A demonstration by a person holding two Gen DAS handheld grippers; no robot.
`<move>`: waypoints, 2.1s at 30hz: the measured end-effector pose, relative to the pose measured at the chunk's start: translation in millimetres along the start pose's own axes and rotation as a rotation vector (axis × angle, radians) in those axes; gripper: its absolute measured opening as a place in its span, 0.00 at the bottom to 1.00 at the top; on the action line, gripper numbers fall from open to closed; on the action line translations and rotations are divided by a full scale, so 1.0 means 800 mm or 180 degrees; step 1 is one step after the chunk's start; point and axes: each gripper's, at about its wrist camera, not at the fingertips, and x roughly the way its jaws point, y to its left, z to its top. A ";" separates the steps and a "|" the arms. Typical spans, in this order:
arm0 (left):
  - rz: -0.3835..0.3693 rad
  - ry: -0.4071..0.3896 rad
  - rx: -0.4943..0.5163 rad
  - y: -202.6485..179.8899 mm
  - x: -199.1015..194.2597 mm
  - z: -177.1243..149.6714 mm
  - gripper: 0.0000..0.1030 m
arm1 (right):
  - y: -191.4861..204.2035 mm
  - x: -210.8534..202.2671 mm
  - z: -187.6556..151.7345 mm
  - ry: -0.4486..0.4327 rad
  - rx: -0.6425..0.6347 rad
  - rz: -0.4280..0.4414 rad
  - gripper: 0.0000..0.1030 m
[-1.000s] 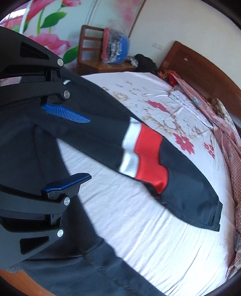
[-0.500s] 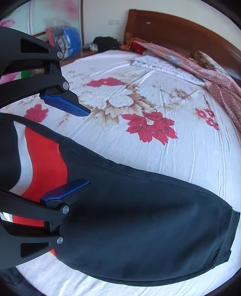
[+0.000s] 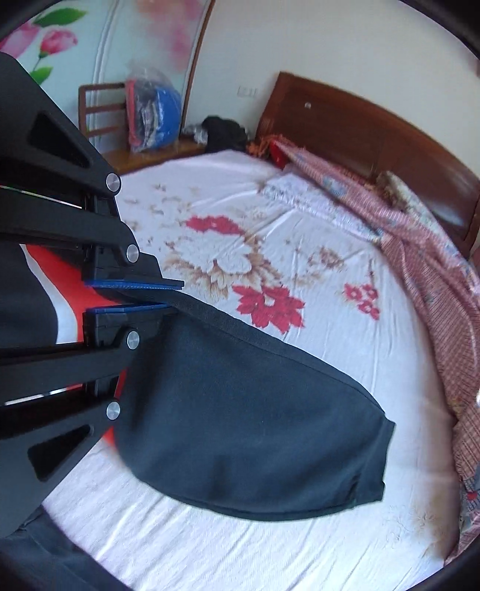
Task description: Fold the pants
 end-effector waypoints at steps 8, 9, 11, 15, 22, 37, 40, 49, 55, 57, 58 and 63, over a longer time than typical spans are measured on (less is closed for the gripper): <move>-0.0003 -0.0063 -0.0014 -0.002 -0.053 -0.048 0.19 | -0.144 -0.176 -0.165 -0.0147 0.0160 0.0288 0.05; 0.0012 -0.0017 0.0062 -0.005 -0.058 -0.059 0.20 | -0.167 -0.184 -0.187 -0.0122 0.0183 0.0237 0.05; 0.0014 0.0089 0.0163 -0.008 -0.064 -0.084 0.21 | -0.219 -0.188 -0.230 -0.0046 0.0400 0.0215 0.05; 0.0084 0.0308 0.0362 -0.017 -0.064 -0.121 0.23 | -0.297 -0.177 -0.290 -0.0003 0.0810 0.0118 0.05; 0.0329 0.0495 0.0454 -0.003 -0.070 -0.149 0.22 | -0.307 -0.184 -0.306 -0.0049 0.0802 0.0041 0.05; -0.0165 0.0178 0.0529 -0.054 -0.056 -0.065 0.83 | -0.339 -0.180 -0.316 0.0162 0.0771 -0.0297 0.05; -0.0698 0.0389 0.0719 -0.118 -0.012 -0.066 0.85 | -0.340 -0.164 -0.311 0.0247 0.0628 -0.0479 0.05; -0.0992 0.0879 0.1010 -0.172 0.001 -0.131 0.75 | -0.279 -0.218 -0.353 0.0013 0.0280 -0.0573 0.46; -0.0689 0.0859 0.0747 -0.118 -0.020 -0.120 0.77 | -0.165 -0.104 -0.477 0.1431 0.0210 0.0815 0.46; -0.0529 0.0834 0.0700 -0.098 -0.028 -0.113 0.77 | -0.147 -0.061 -0.511 0.1802 0.0252 0.0958 0.46; -0.0480 0.0816 0.0667 -0.087 -0.034 -0.108 0.77 | -0.141 -0.048 -0.522 0.1861 0.0219 0.0908 0.46; -0.0210 0.0606 0.0411 -0.031 -0.068 -0.084 0.82 | -0.137 -0.016 -0.547 0.1968 0.0425 0.0972 0.46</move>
